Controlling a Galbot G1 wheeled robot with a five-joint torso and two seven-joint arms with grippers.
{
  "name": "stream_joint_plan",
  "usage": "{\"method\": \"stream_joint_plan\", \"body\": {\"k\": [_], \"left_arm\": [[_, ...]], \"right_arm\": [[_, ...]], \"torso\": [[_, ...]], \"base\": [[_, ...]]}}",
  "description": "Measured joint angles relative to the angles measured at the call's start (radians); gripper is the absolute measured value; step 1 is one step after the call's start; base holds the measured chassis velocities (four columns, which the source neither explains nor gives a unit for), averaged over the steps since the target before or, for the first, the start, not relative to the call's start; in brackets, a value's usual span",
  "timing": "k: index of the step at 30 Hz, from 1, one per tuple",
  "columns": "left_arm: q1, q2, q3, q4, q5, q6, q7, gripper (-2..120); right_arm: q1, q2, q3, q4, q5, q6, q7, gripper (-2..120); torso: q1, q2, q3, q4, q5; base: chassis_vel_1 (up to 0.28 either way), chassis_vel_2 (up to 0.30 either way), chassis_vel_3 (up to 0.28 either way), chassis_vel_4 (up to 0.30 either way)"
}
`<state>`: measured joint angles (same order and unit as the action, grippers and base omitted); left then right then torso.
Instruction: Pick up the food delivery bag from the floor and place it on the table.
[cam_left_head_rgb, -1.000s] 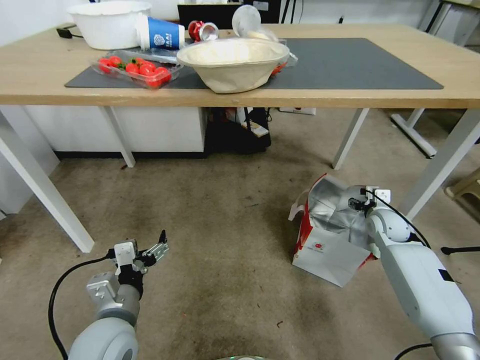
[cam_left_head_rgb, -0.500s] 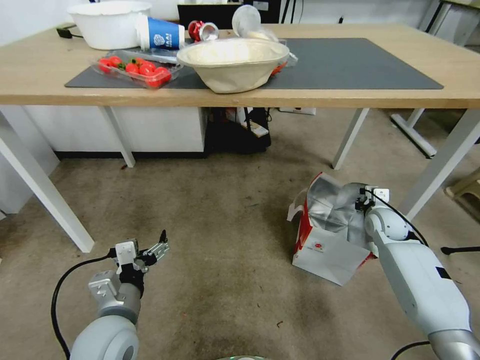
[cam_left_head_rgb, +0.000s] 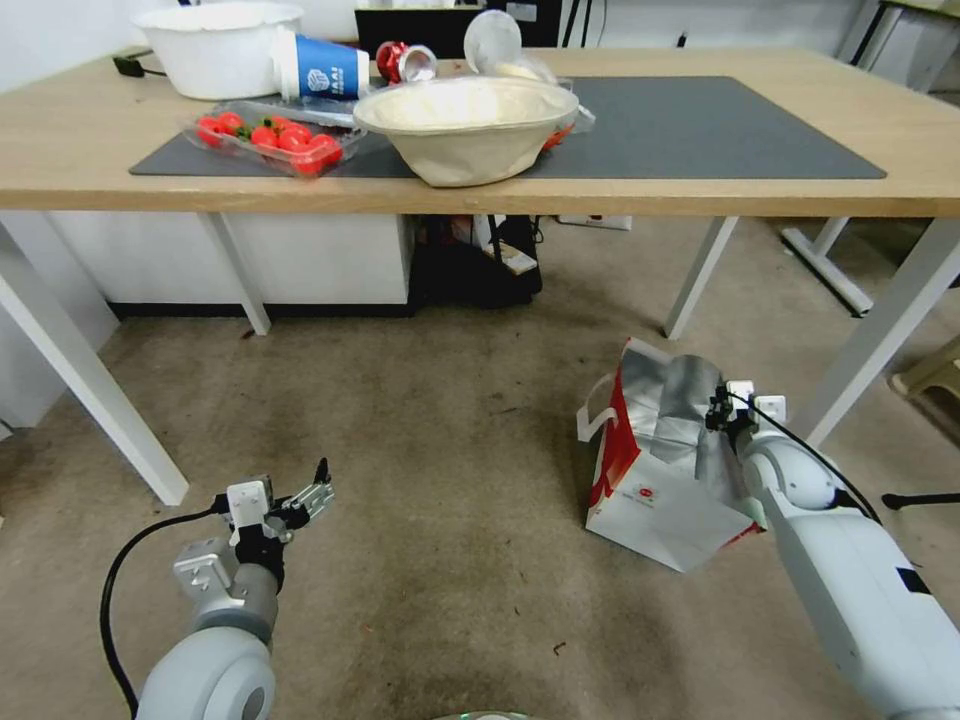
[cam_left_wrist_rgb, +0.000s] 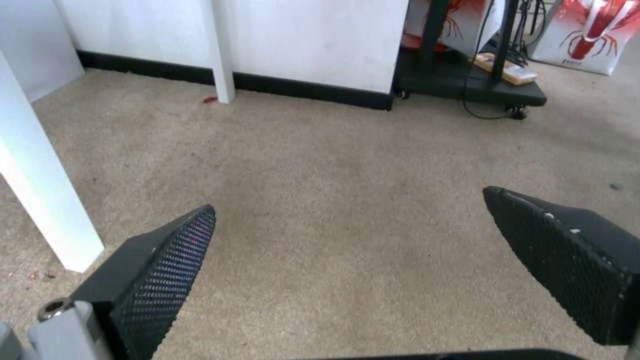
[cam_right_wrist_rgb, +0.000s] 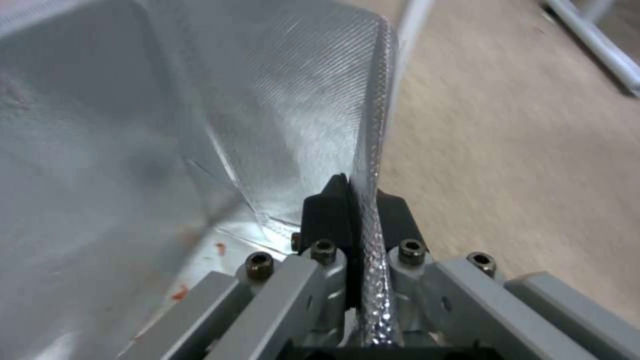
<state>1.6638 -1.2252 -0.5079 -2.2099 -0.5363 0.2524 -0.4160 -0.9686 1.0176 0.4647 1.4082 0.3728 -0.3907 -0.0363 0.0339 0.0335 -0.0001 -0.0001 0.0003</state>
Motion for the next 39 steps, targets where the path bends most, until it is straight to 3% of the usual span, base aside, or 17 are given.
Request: {"method": "stream_joint_plan", "body": {"k": [2,4,17,26,32,39], "left_arm": [[0.0,-0.001,-0.001,-0.001,0.0,0.0,0.0,100],[0.001,-0.001,-0.003,-0.003,0.0,0.0,-0.001,100],[0.0,-0.002,-0.008,-0.012,0.0,0.003,-0.005,100],[0.0,-0.002,-0.014,-0.014,-0.001,0.005,-0.005,100],[0.006,-0.001,-0.021,-0.021,-0.003,0.008,-0.006,100],[0.01,-0.003,-0.022,-0.024,-0.001,0.008,-0.006,100]], "right_arm": [[-0.011,-0.01,0.005,0.012,0.005,0.017,-0.027,0],[-0.04,-0.04,0.026,0.048,0.022,0.059,-0.118,0],[-0.095,-0.119,0.052,0.124,0.086,0.177,-0.325,0],[-0.109,-0.136,0.058,0.136,0.11,0.208,-0.394,0],[-0.128,-0.16,0.069,0.144,0.172,0.298,-0.594,0],[-0.132,-0.166,0.075,0.141,0.189,0.33,-0.68,0]], "torso": [[0.0,0.0,0.0,-0.0002,-0.0001],[0.0,0.0,0.0,0.0,-0.0002],[0.0,0.0,0.0,0.0001,-0.0004],[0.0,0.0,0.0,-0.0001,0.0],[0.0,0.0,0.0,0.0,-0.0002],[0.0,0.0,0.0,0.0,-0.0001]], "base": [[0.0,0.0,0.0,0.0],[0.0,0.0,0.0,0.0],[0.0,0.0,0.0,0.0],[0.0,0.0,0.0,0.0],[0.0,0.0,0.0,0.0],[0.0,0.0,0.0,0.0]]}}
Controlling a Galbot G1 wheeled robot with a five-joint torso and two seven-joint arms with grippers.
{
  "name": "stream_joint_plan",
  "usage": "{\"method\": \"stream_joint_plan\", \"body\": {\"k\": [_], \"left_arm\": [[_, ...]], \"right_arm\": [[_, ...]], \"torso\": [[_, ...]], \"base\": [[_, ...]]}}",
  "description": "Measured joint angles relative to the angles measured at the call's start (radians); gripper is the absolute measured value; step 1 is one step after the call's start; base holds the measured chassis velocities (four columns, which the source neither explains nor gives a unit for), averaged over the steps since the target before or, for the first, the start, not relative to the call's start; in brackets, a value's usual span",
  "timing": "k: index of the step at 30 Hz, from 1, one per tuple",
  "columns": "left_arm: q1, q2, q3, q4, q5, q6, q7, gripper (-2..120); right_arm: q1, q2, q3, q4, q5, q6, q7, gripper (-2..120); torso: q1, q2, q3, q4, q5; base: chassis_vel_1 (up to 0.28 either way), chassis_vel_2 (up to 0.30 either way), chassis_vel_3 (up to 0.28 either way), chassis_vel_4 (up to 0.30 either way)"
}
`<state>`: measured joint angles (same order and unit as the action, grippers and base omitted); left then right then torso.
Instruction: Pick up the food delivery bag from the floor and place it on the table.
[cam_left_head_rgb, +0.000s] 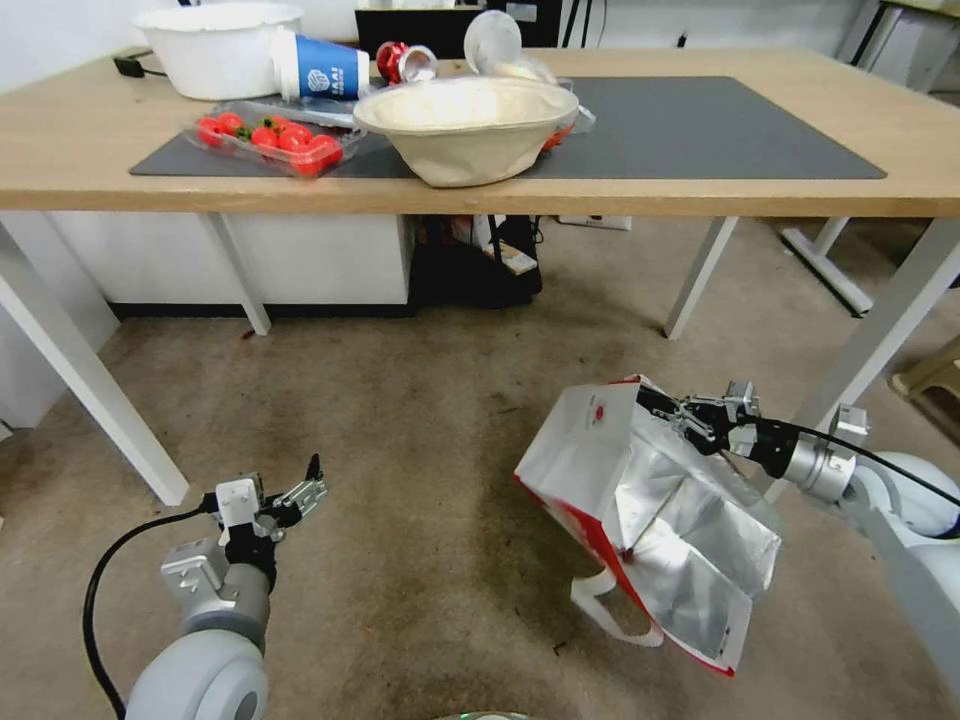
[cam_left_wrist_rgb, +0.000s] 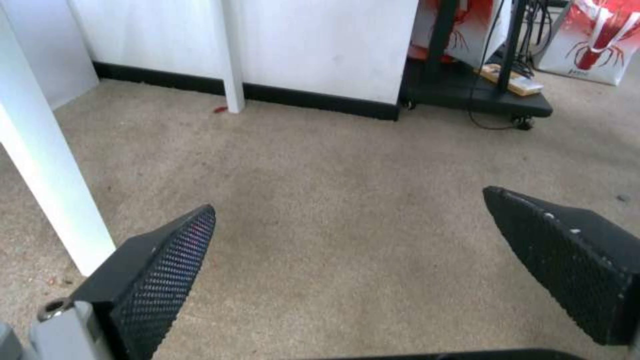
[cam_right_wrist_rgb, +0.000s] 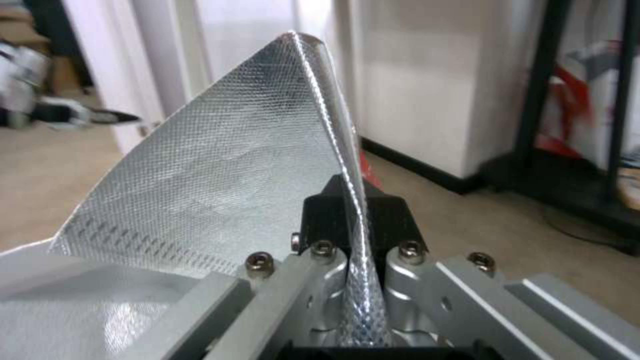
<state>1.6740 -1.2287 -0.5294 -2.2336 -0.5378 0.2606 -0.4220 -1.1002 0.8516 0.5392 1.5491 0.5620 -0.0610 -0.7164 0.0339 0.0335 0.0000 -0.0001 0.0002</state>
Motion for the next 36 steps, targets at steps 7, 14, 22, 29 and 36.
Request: {"method": "stream_joint_plan", "body": {"k": [7,14,22,29,36], "left_arm": [[0.006,-0.007,0.001,-0.009,0.009,0.002,0.0,100],[0.011,-0.01,-0.002,-0.013,0.014,0.002,0.002,100],[0.011,-0.013,-0.009,-0.018,0.015,0.001,0.003,100],[0.012,-0.014,-0.012,-0.022,0.015,0.001,0.004,100],[0.013,-0.014,-0.017,-0.026,0.013,0.007,0.005,100]], "right_arm": [[-0.006,-0.01,0.012,0.012,0.054,0.023,-0.187,0],[-0.006,-0.023,0.022,0.025,0.131,0.006,-0.311,0],[0.004,-0.042,0.021,0.051,0.226,-0.053,-0.427,0],[0.015,-0.044,0.013,0.075,0.326,-0.101,-0.507,0],[-0.001,-0.046,0.014,0.111,0.394,-0.161,-0.594,0]], "torso": [[0.0,0.0,0.0,0.0,-0.0003],[0.0,0.0,0.0,0.0,-0.0002],[0.0,0.0,0.0,0.0,-0.0002],[0.0,0.0,0.0,0.0,-0.0003],[0.0,0.0,0.0,0.0,-0.0002]], "base": [[0.0,0.0,0.0,0.0],[0.0,0.0,0.0,0.0],[0.0,0.0,0.0,0.0],[0.0,0.0,0.0,0.0],[0.0,0.0,0.0,0.0]]}}
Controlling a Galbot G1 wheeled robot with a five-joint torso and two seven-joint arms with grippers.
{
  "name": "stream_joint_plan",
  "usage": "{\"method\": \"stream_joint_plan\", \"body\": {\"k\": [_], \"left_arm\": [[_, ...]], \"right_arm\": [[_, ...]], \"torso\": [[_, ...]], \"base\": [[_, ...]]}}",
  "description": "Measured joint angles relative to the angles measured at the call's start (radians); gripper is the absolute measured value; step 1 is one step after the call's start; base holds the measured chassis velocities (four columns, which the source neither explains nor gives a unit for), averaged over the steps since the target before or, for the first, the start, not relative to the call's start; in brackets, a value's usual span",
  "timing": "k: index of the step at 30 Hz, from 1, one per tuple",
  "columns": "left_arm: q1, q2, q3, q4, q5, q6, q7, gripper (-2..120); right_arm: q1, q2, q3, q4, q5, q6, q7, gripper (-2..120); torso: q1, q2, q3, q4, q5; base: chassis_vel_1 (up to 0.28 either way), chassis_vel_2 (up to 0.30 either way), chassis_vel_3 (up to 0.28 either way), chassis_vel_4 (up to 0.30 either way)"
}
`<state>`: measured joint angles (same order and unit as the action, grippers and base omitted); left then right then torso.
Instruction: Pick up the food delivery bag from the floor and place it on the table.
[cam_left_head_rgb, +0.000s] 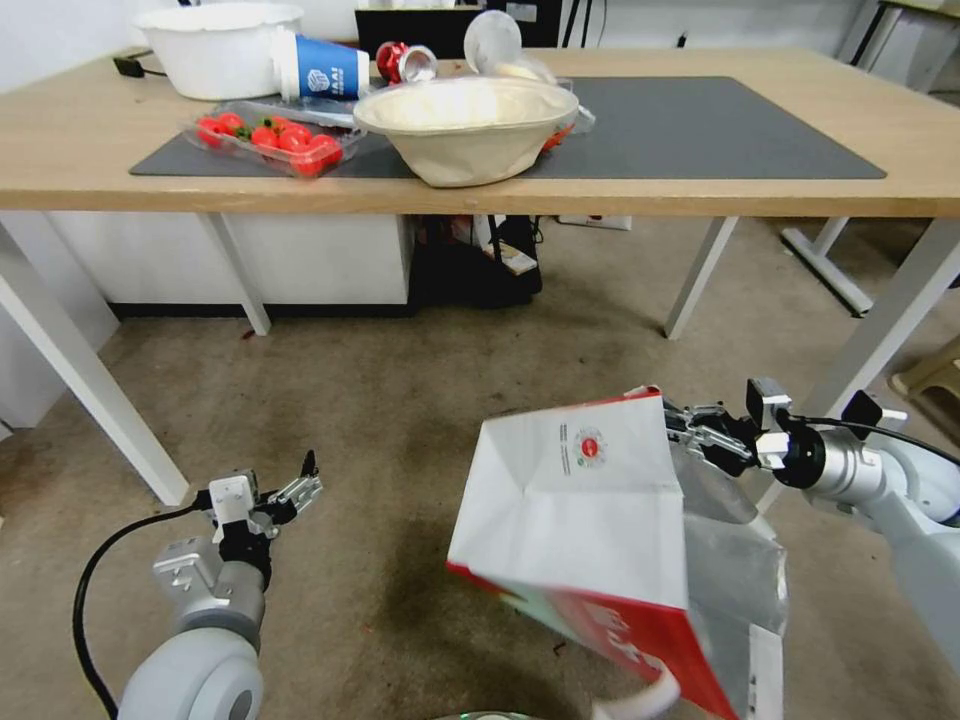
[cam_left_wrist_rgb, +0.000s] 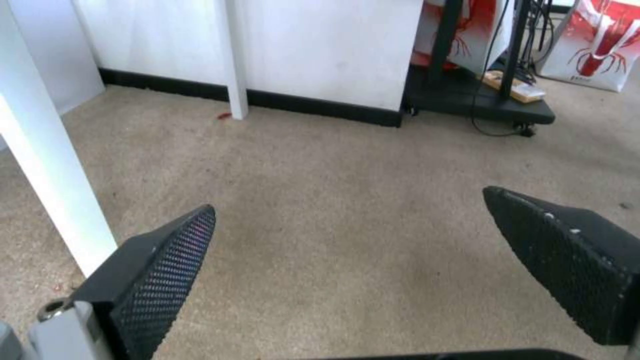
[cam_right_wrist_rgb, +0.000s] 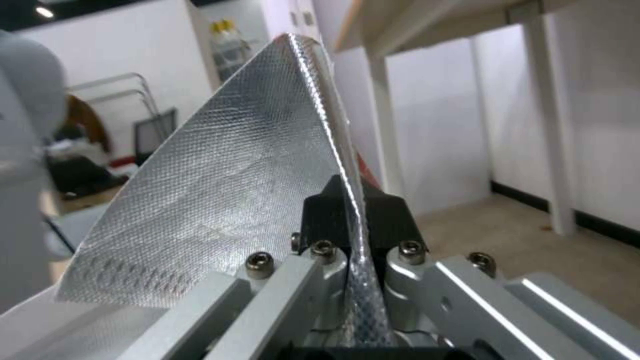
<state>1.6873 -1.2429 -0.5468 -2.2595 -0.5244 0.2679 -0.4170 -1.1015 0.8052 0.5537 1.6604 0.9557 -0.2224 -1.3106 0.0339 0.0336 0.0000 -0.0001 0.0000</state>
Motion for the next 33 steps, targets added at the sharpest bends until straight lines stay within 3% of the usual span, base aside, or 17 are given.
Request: {"method": "stream_joint_plan", "body": {"k": [6,33], "left_arm": [[-0.004,0.0,-0.003,0.0,-0.002,0.002,0.0,100],[-0.01,0.0,0.003,0.012,-0.005,-0.013,-0.002,100]], "right_arm": [[0.003,0.011,-0.002,-0.002,0.06,-0.045,-0.117,0],[-0.004,0.016,-0.005,-0.006,0.103,-0.066,-0.166,0]], "torso": [[0.0,0.0,0.0,0.0,-0.0001],[0.0,0.0,0.0,0.0001,0.0]], "base": [[0.0,0.0,0.0,0.0],[0.0,0.0,0.0,0.0]]}}
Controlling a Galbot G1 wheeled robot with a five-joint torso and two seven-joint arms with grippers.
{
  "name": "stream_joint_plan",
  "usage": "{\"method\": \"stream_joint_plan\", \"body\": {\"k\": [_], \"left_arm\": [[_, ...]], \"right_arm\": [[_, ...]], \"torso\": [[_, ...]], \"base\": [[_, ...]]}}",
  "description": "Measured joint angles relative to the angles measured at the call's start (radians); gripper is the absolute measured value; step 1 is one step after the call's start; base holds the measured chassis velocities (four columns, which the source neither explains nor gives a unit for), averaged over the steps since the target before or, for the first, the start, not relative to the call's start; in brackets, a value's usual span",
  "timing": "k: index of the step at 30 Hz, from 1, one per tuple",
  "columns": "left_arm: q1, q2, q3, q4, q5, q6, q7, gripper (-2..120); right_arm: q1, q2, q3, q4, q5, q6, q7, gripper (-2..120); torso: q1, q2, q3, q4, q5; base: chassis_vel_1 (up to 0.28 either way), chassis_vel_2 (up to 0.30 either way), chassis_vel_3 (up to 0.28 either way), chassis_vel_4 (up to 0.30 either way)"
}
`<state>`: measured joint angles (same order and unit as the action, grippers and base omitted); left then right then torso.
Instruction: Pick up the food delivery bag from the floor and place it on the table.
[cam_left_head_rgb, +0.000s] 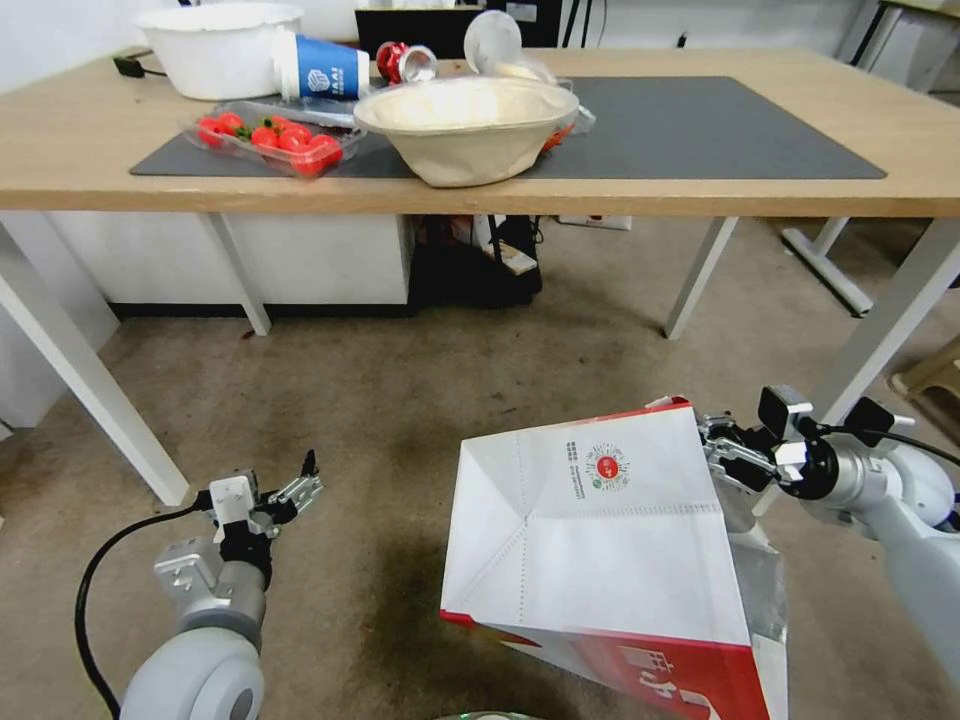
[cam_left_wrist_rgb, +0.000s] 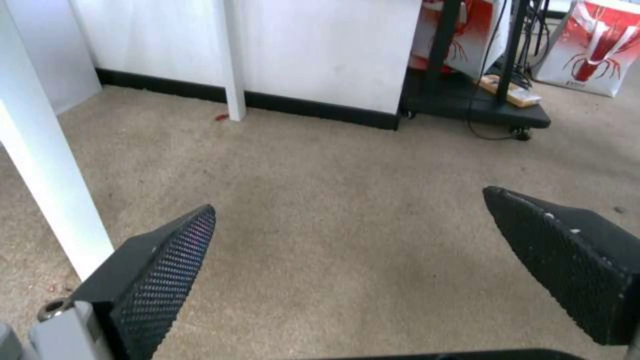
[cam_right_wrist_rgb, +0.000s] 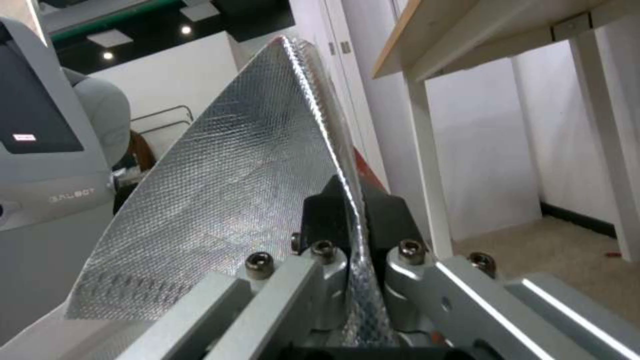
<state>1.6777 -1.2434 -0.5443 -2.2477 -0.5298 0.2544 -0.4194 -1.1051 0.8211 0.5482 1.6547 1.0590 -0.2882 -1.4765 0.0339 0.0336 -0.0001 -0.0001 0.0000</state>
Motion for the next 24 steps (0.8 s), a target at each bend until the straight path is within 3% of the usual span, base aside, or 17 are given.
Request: {"method": "stream_joint_plan", "body": {"k": [11,24], "left_arm": [[0.009,0.005,-0.001,0.0,-0.004,-0.008,0.008,100],[0.011,0.007,-0.001,-0.002,-0.005,-0.008,0.009,100]], "right_arm": [[-0.004,0.007,0.0,0.0,-0.013,0.0,-0.005,0],[-0.014,0.017,0.004,0.008,-0.019,0.0,-0.01,0]], "torso": [[0.0,0.009,0.008,0.0,-0.0001],[0.002,0.076,0.072,0.0,0.0]], "base": [[0.0,0.0,0.0,0.0],[0.0,0.0,0.0,0.0]]}}
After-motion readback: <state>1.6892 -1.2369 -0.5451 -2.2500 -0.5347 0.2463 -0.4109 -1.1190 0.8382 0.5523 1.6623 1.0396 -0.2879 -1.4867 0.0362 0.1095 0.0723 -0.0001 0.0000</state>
